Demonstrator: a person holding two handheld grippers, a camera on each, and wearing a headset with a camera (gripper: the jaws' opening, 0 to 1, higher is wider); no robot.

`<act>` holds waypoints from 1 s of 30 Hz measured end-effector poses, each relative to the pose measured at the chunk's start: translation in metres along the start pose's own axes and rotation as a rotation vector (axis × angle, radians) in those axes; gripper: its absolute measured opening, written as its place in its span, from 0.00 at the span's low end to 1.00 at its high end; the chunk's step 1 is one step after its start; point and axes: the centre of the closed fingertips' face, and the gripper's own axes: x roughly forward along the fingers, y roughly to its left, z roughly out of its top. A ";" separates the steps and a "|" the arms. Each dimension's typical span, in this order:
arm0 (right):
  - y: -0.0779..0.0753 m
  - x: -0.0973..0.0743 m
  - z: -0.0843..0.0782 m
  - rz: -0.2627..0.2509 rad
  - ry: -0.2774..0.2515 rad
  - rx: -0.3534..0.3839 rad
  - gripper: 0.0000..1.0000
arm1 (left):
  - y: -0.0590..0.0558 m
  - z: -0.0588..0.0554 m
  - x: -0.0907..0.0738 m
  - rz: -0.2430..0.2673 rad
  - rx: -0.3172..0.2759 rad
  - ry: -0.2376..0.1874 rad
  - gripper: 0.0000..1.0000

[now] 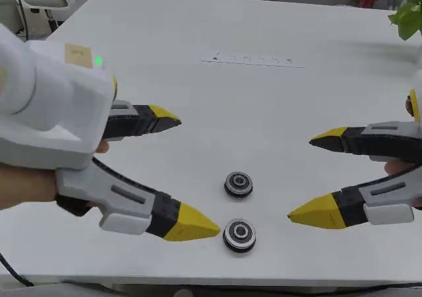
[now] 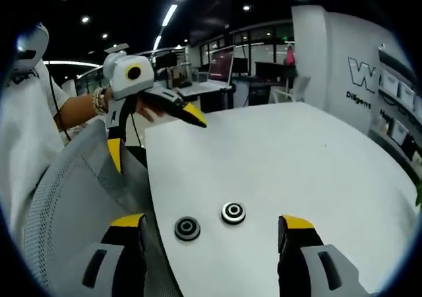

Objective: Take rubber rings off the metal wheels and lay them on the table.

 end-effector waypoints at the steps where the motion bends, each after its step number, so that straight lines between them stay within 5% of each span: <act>1: 0.001 0.004 0.003 0.010 -0.001 -0.011 0.81 | 0.000 -0.002 0.004 -0.014 0.016 0.027 0.91; 3: 0.001 0.010 0.007 0.025 0.000 -0.028 0.80 | 0.005 -0.003 0.014 -0.007 0.077 0.078 0.91; 11: 0.003 0.029 0.006 0.085 0.042 -0.085 0.75 | 0.012 0.006 0.040 -0.064 0.068 0.056 0.89; 13: 0.003 0.033 0.002 0.098 0.037 -0.081 0.74 | 0.013 0.006 0.043 -0.068 0.062 0.031 0.88; 16: 0.012 0.038 -0.006 0.145 0.021 -0.063 0.73 | 0.008 0.011 0.046 -0.099 0.057 -0.077 0.83; 19: 0.018 0.043 -0.015 0.181 -0.003 -0.016 0.71 | 0.014 -0.003 0.050 -0.081 0.002 -0.074 0.73; 23: 0.019 0.045 -0.026 0.191 -0.007 0.027 0.65 | 0.013 -0.013 0.053 -0.067 -0.079 -0.134 0.70; 27: 0.018 0.049 -0.039 0.174 0.024 0.043 0.53 | 0.014 -0.037 0.057 -0.068 -0.075 -0.059 0.59; 30: 0.021 0.054 -0.046 0.189 0.047 0.074 0.50 | 0.015 -0.043 0.060 -0.070 -0.109 -0.053 0.57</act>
